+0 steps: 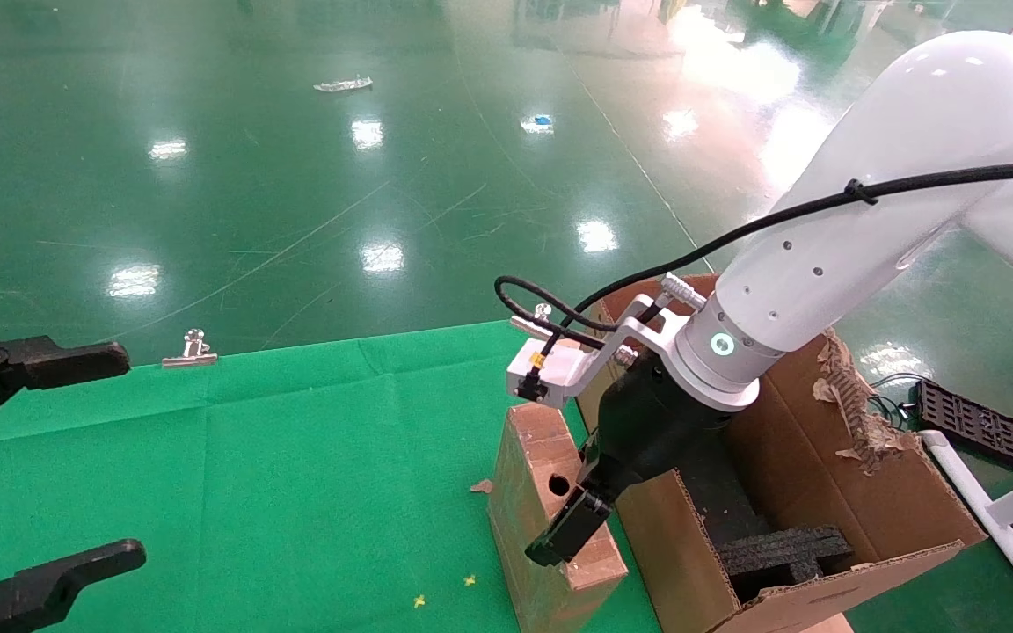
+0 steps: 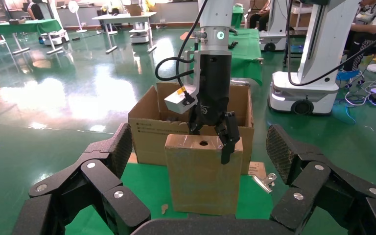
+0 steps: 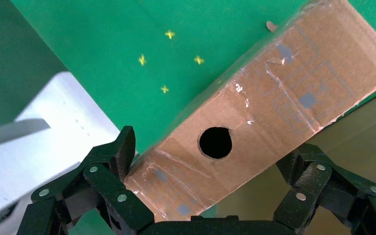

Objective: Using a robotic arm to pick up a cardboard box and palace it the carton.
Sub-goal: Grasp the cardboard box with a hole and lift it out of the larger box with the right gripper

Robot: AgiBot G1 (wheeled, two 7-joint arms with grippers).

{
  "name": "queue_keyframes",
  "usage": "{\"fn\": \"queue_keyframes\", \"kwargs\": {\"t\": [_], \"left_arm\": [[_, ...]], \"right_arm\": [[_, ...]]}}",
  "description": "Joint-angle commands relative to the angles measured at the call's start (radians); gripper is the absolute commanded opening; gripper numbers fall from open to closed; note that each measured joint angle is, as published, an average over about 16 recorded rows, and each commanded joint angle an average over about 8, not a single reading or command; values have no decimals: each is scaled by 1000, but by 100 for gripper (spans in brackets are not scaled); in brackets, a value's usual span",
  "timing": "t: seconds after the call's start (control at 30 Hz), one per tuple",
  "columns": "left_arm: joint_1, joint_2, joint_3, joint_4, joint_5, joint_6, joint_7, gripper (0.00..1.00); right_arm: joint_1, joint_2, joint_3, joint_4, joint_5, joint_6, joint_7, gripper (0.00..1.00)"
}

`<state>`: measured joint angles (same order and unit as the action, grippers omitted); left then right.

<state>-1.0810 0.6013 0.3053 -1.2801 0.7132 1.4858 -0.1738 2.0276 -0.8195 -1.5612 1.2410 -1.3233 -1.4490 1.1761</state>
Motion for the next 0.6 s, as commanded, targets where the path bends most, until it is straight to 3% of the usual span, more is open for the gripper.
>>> {"fn": "queue_keyframes", "kwargs": {"t": [0.03, 0.07, 0.1, 0.13, 0.2, 0.6], "left_arm": [[0, 0, 0, 0, 0, 0, 0, 45], [0, 0, 0, 0, 0, 0, 0, 32], [0, 0, 0, 0, 0, 0, 0, 20], [0, 0, 0, 0, 0, 0, 0, 9], [0, 0, 0, 0, 0, 0, 0, 0], [0, 0, 1, 0, -1, 0, 0, 0]], "right_arm": [[1, -3, -5, 11, -14, 0, -1, 19], [3, -3, -7, 17, -20, 0, 0, 8], [4, -2, -8, 23, -25, -1, 2, 2], [6, -2, -9, 28, -29, -1, 3, 0], [7, 0, -11, 36, -33, -2, 5, 0], [-6, 17, -20, 50, -44, 1, 1, 0]]}}
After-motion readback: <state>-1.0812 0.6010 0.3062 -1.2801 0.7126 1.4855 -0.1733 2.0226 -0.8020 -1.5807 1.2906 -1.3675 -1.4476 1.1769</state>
